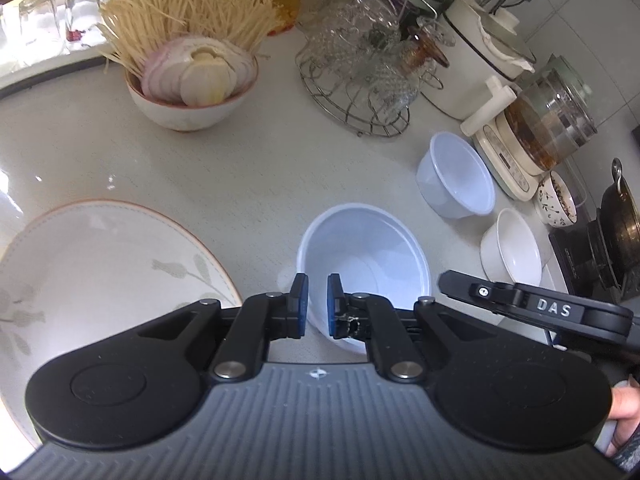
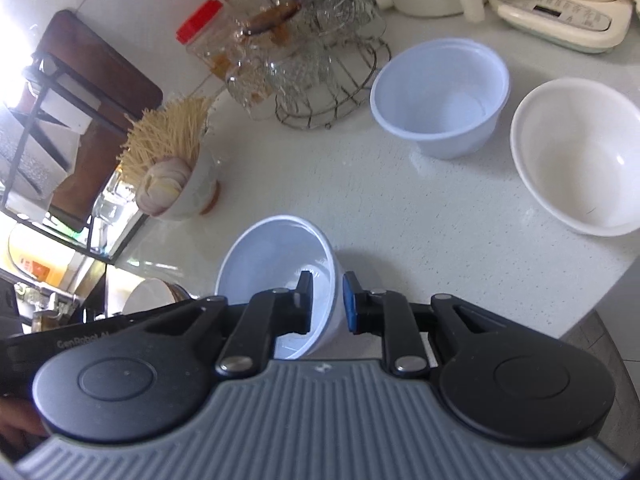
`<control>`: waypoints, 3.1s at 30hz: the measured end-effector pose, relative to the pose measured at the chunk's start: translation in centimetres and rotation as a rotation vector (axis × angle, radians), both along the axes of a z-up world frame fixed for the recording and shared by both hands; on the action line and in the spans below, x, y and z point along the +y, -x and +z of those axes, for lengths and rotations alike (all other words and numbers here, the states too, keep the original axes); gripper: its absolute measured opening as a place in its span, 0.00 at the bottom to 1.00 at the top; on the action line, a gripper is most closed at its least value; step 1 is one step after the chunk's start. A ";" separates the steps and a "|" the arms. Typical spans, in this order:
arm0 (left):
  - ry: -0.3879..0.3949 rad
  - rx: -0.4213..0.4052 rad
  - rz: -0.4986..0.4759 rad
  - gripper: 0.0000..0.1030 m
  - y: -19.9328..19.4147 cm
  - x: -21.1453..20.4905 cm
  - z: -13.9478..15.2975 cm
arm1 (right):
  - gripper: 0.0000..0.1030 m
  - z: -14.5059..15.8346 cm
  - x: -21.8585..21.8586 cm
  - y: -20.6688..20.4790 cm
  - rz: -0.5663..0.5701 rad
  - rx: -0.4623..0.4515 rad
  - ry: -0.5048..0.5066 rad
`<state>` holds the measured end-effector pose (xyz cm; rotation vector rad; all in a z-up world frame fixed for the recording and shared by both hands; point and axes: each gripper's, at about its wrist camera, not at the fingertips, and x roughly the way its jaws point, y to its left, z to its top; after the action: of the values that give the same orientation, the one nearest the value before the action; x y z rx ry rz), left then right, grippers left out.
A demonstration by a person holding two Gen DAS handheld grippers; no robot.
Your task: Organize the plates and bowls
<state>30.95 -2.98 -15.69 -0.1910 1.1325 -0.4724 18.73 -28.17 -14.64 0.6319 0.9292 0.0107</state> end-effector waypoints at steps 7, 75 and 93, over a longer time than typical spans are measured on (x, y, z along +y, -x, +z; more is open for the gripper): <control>-0.007 -0.057 -0.005 0.26 0.1 1.0 2.3 | 0.22 1.9 0.6 1.5 -0.055 -0.046 0.054; -0.085 -0.192 -0.100 0.71 -3.3 -10.9 6.8 | 0.68 8.4 -6.4 1.7 -0.157 -0.129 0.318; -0.033 -0.097 -0.030 0.71 -7.3 -17.5 1.8 | 0.97 4.2 -15.2 -3.6 -0.147 -0.105 0.223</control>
<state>38.28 -20.47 -13.90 -0.1212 1.0489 -0.4839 22.35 -43.32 -10.41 0.4868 0.7674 -0.1872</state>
